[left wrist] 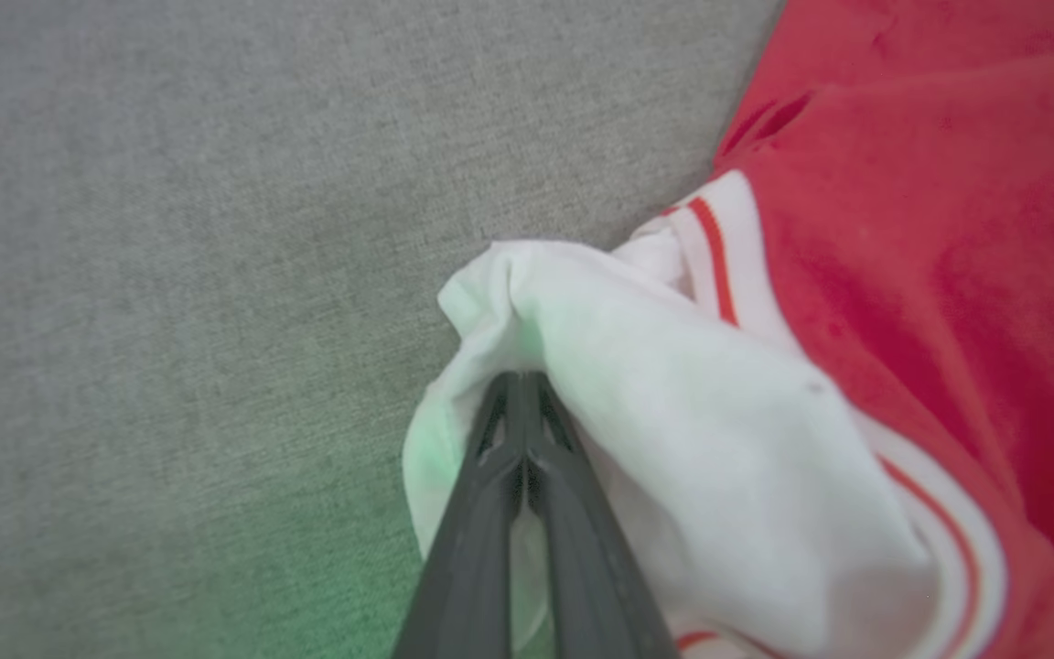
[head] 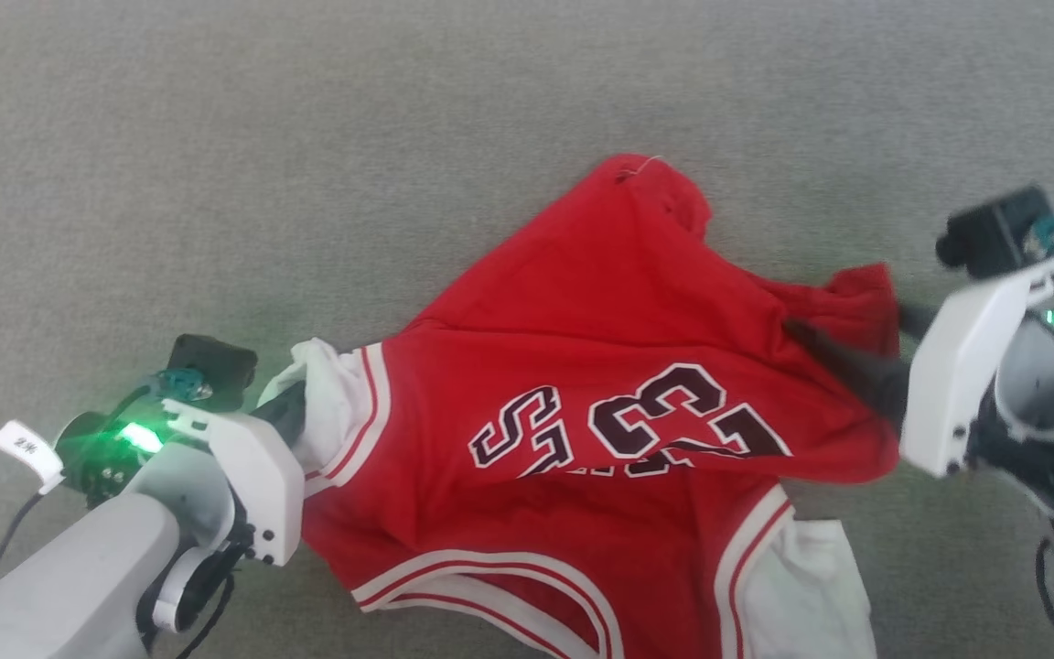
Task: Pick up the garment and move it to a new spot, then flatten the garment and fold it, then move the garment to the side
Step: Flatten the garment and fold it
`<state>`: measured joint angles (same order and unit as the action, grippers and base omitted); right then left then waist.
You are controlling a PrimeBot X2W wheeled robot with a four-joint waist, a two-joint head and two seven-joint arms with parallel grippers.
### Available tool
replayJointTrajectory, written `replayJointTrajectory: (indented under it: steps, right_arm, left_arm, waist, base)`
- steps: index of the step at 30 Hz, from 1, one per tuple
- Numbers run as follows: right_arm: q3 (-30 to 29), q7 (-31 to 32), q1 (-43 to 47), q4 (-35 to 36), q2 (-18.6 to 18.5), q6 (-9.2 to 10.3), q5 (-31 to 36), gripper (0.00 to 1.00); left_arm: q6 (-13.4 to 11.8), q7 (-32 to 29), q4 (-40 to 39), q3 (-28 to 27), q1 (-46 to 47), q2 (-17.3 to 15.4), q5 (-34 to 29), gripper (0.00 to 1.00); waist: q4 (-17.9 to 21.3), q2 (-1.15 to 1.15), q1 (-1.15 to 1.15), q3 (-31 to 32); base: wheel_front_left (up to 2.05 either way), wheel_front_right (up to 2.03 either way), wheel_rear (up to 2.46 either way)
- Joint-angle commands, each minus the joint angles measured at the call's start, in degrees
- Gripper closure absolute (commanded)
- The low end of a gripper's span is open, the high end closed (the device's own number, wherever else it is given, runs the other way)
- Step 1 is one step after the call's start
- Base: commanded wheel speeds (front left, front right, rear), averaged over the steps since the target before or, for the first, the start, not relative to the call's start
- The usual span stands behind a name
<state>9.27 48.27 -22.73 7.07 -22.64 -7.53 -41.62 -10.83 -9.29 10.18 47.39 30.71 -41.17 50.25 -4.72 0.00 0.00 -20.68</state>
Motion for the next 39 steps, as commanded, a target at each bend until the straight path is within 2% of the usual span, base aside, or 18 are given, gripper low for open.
replayJointTrajectory:
  steps: [1,11,17,23,30,31,32,35,39]
  right_arm:
    - [0.5,-0.6,-2.2,-0.9,0.4,0.08,0.3,0.0]
    - [6.1,-6.4,-16.0,-11.6,-0.9,0.08,1.8,0.0]
    - [12.5,-7.6,-24.6,-22.7,-2.1,0.08,1.4,0.0]
    - [19.5,-4.5,-31.0,-32.3,-2.2,0.08,-1.0,0.0]
    - [27.1,0.1,-33.0,-42.8,-2.6,0.13,-1.9,0.0]
    - [27.8,0.6,-33.1,-43.9,-2.3,0.13,-2.4,0.55]
    - [28.4,1.1,-33.3,-44.9,-2.1,0.13,-3.0,1.0]
    - [28.9,-1.0,-35.2,-45.2,-2.3,0.09,-4.2,1.0]
    - [28.8,-3.3,-38.3,-45.5,-3.0,0.09,-5.2,1.0]
  left_arm:
    - [0.3,-0.1,0.5,0.6,0.5,0.7,-0.4,1.0]
    - [2.1,1.1,3.0,1.5,4.1,4.2,-1.6,1.0]
    - [3.6,2.3,5.7,2.0,5.9,6.6,-1.9,1.0]
    - [5.0,3.4,8.7,2.5,7.0,8.5,-2.0,1.0]
    - [5.9,4.6,11.9,2.7,7.4,10.4,-1.4,1.0]
    - [6.2,4.8,12.3,2.8,7.5,10.6,-1.3,1.0]
    - [6.3,4.8,12.7,2.8,7.6,10.7,-1.2,1.0]
    - [6.7,4.5,13.8,2.5,7.9,11.0,-0.5,1.0]
    - [6.4,3.3,14.1,0.6,10.6,9.8,0.9,1.0]
  waist:
    - [-1.0,0.0,0.0,-0.7]
    - [-5.2,0.0,0.0,-3.2]
    - [-8.0,0.0,0.0,-4.8]
    - [-10.5,0.0,0.0,-6.0]
    - [-12.4,0.0,0.0,-6.5]
    - [-12.5,0.0,0.0,-6.5]
    - [-12.5,0.0,0.0,-6.5]
    - [-12.5,0.0,0.0,-6.2]
    - [-11.7,0.0,0.0,-5.0]
  base:
    - [0.0,0.0,0.0]
    - [0.0,0.0,0.0]
    - [0.0,0.0,0.0]
    - [0.0,0.0,0.0]
    - [0.0,0.0,0.0]
    - [0.0,0.0,0.0]
    - [0.0,0.0,0.0]
    - [0.0,0.0,0.0]
    - [0.0,0.0,0.0]
